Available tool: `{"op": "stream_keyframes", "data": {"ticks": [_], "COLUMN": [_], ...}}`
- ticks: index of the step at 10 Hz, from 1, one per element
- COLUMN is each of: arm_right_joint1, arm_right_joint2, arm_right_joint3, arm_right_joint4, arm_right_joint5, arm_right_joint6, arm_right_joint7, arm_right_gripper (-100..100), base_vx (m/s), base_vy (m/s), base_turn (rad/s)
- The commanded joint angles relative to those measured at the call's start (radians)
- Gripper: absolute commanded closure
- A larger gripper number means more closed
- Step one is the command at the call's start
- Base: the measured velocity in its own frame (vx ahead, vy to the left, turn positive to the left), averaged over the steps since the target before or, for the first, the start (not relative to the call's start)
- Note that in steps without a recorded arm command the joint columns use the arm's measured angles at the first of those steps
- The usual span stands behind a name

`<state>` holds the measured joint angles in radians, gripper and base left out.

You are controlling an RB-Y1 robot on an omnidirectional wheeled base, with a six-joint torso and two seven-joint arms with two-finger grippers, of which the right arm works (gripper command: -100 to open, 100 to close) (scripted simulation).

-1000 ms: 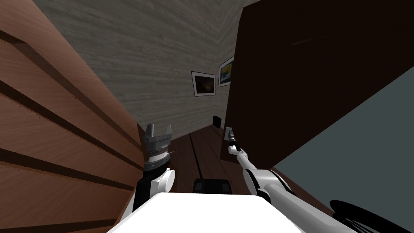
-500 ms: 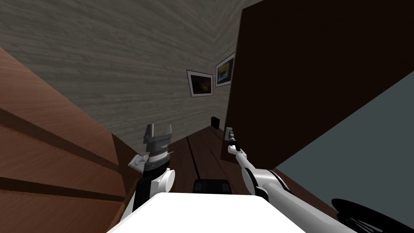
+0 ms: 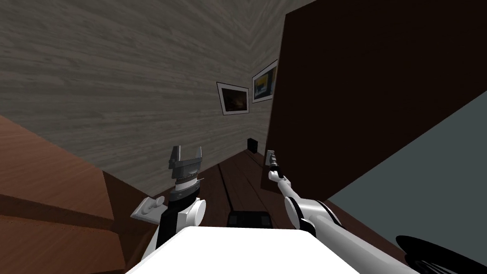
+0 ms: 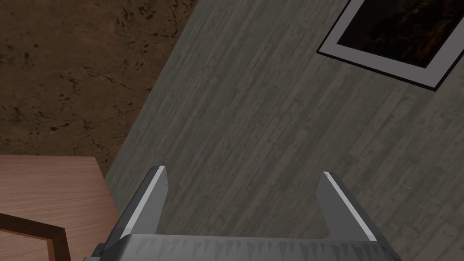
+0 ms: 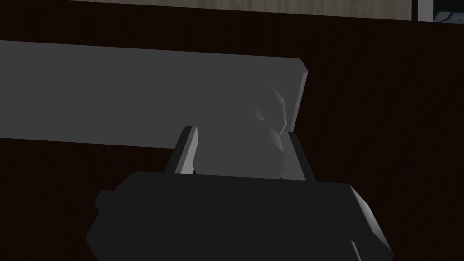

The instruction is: Push the door open

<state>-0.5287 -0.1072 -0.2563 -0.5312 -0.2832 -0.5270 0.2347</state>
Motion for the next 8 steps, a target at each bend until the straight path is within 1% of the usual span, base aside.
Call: {"op": "stream_keyframes", "data": {"ticks": [1,5,7,8], "arm_right_joint1": [-0.002,0.002,0.004,0.004], "arm_right_joint2": [-0.011,-0.031,-0.041,-0.041], "arm_right_joint3": [-0.015,-0.055,-0.075,-0.075], "arm_right_joint4": [-0.004,0.000,0.002,0.002], "arm_right_joint5": [-0.008,-0.028,-0.038,-0.038], "arm_right_joint6": [-0.003,-0.008,-0.010,-0.010], "arm_right_joint7": [0.005,0.024,0.033,0.033], "arm_right_gripper": [100,100,100,100], "base_vx": [0.189,0.206,0.207,0.112], "base_vy": [0.078,0.060,0.080,0.046], "base_turn": [-0.054,-0.049,-0.065,-0.025]}}
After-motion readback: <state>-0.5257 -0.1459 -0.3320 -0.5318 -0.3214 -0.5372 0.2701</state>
